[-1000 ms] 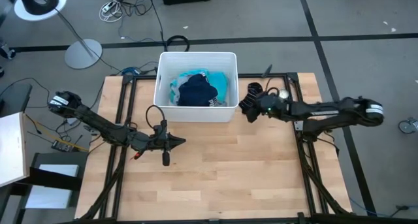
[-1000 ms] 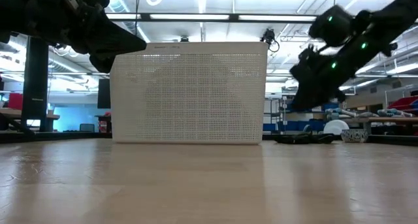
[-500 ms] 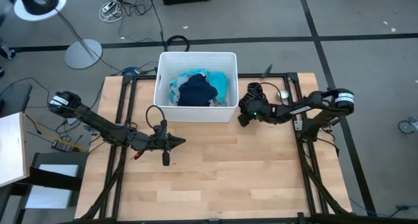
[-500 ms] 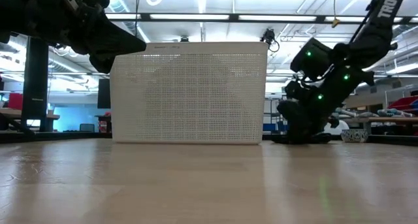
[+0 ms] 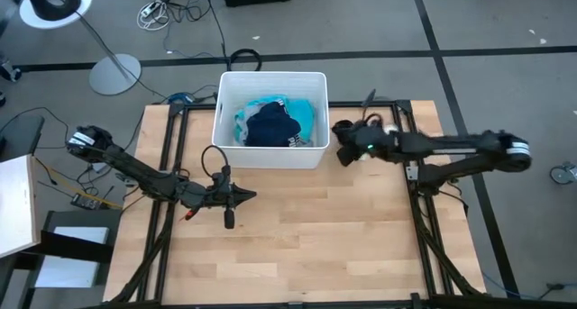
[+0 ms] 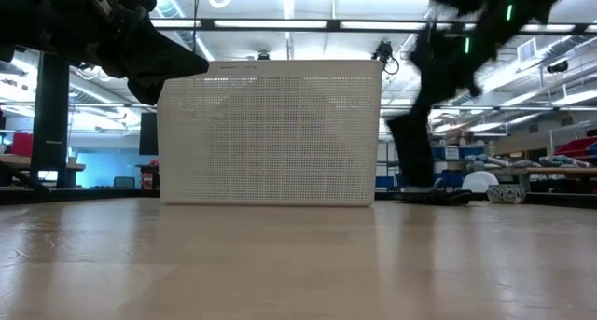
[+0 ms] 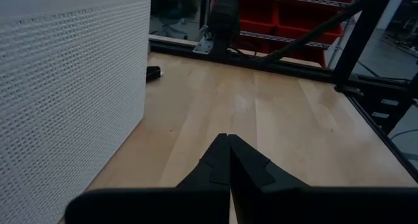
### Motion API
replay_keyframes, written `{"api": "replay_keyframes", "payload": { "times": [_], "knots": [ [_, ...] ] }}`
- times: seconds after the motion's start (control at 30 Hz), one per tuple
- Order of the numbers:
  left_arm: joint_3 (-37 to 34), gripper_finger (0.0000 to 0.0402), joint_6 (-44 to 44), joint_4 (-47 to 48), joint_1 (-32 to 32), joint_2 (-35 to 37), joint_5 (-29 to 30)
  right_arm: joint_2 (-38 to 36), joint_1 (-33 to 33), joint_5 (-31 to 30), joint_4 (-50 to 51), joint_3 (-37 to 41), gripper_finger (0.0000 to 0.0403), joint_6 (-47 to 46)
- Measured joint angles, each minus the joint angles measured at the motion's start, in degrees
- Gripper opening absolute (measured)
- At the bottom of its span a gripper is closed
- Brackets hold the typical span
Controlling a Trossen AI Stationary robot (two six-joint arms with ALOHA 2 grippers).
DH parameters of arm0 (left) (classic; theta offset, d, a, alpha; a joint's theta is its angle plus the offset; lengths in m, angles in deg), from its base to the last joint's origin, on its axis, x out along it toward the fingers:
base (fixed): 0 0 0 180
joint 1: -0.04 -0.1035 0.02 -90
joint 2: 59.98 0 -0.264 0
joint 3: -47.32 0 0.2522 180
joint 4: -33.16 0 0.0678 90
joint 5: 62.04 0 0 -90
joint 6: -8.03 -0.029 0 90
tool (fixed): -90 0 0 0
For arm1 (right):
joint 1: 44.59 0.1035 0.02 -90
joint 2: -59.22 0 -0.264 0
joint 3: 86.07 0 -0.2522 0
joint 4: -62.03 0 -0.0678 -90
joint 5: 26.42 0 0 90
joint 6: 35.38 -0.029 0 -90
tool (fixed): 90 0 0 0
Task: Sort clothes
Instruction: Put the left black sock into the white laundry bin
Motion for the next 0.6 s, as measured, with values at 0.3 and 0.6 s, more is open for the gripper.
{"api": "replay_keyframes", "payload": {
  "times": [0.3,0.6],
  "knots": [
    [0.0,0.0001,-0.02,-0.36,0.0,0.0,0.09,-5.39,6.68,-10.65,3.88,-20.46,0.0001,13.44],
    [0.0,0.0001,-0.02,-0.32,0.01,0.0,0.35,6.06,5.29,-5.79,-4.05,-33.87,0.0005,29.51]
  ]
}}
